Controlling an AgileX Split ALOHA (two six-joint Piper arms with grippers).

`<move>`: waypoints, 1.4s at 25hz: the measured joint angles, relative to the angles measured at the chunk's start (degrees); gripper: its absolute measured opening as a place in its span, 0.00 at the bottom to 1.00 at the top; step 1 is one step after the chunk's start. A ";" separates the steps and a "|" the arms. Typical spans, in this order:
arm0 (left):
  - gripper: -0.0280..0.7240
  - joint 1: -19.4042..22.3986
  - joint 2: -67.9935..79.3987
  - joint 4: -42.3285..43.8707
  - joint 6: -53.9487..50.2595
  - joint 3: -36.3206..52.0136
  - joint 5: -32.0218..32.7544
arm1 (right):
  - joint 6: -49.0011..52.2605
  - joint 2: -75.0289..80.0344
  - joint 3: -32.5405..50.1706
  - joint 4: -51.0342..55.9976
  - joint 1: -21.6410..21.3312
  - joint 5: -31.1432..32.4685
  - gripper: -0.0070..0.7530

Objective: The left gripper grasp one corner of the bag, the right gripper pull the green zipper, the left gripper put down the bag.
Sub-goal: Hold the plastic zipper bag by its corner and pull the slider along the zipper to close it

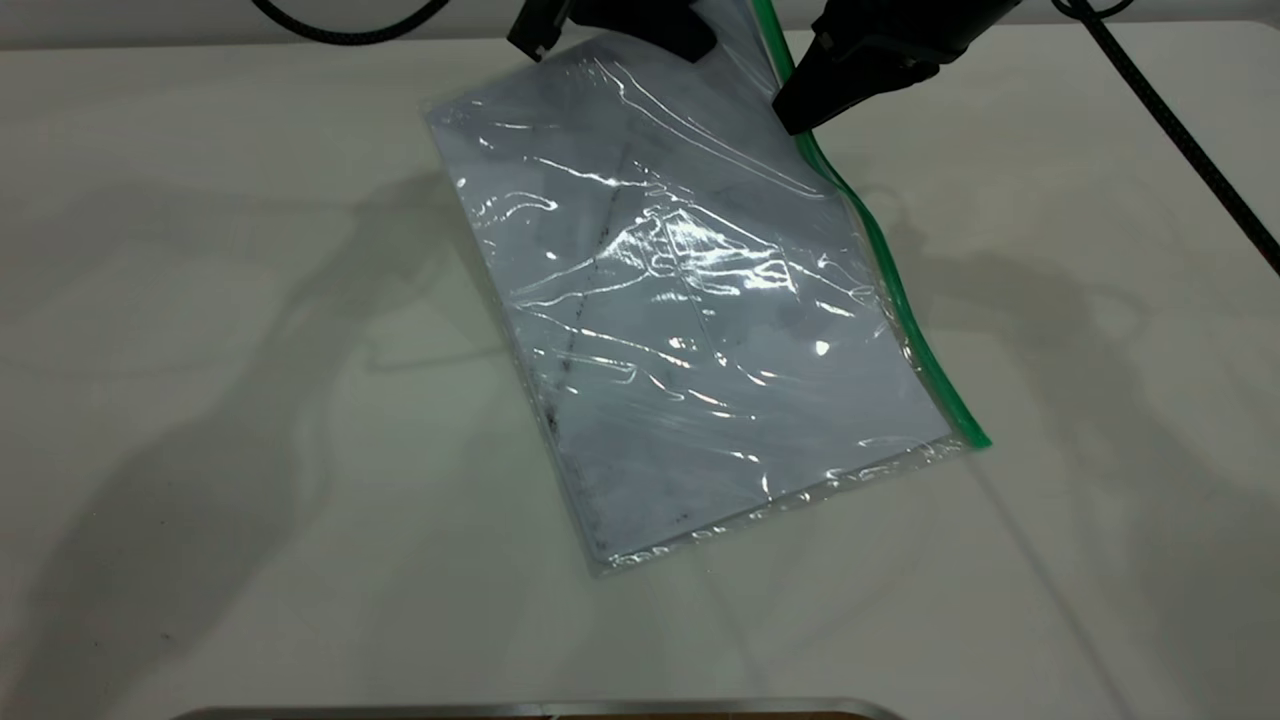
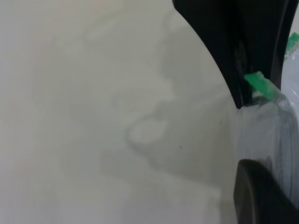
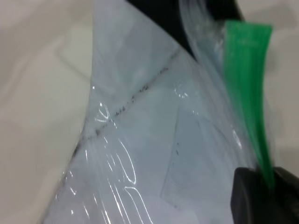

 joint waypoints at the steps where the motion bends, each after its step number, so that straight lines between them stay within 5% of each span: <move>1: 0.11 0.05 0.00 -0.08 -0.04 -0.06 0.06 | 0.42 0.00 0.00 -0.33 0.00 0.01 0.08; 18: 0.11 0.40 0.07 -2.41 -1.13 -0.49 0.66 | 14.37 -0.09 -0.10 -19.17 0.35 0.17 0.09; 35: 0.11 4.20 0.07 -2.88 -4.04 -0.96 0.52 | 20.67 0.12 -0.05 -28.31 0.30 14.11 0.09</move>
